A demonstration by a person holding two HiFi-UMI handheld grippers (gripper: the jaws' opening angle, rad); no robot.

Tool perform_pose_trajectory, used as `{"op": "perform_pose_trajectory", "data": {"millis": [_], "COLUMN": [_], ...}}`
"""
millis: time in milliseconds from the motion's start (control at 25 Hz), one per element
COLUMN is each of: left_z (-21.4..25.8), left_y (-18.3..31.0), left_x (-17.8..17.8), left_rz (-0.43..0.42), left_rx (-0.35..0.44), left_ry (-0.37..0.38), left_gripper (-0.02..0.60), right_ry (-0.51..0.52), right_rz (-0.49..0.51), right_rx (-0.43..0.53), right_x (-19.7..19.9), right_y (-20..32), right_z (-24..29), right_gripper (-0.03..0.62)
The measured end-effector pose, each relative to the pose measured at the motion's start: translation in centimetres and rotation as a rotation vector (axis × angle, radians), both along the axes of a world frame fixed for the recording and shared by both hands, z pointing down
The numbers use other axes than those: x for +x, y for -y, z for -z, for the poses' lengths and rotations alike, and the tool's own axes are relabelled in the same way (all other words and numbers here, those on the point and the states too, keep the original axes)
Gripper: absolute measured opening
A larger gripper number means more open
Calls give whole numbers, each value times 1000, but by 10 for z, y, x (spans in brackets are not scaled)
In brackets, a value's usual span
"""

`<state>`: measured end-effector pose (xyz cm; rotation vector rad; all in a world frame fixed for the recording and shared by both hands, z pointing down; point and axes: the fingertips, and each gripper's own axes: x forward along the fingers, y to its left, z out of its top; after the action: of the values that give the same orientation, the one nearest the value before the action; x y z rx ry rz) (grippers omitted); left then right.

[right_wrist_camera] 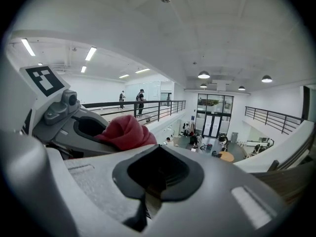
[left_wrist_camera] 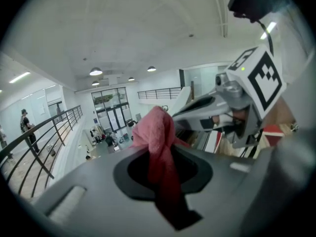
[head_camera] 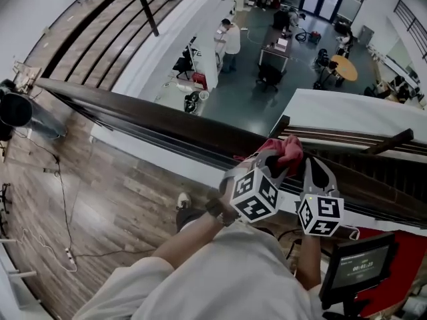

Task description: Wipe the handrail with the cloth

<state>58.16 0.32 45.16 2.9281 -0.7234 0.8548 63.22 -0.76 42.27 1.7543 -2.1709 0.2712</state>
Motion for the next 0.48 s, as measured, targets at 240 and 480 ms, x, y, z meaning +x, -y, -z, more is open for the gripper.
{"op": "perform_pose_trajectory", "data": {"millis": [240, 480], "left_z": [0, 0], "left_y": [7, 16], "left_x": [-32, -65], "left_rz": [-16, -23], "left_rx": [-16, -39], "left_ry": [-4, 3], "left_gripper": [75, 75], "right_ry": [8, 18], "right_rz": [-28, -36], "right_rx": [-8, -6], "right_x": [-21, -47], "right_y": [7, 17], "right_z": [-3, 0], "right_gripper": [3, 3]}}
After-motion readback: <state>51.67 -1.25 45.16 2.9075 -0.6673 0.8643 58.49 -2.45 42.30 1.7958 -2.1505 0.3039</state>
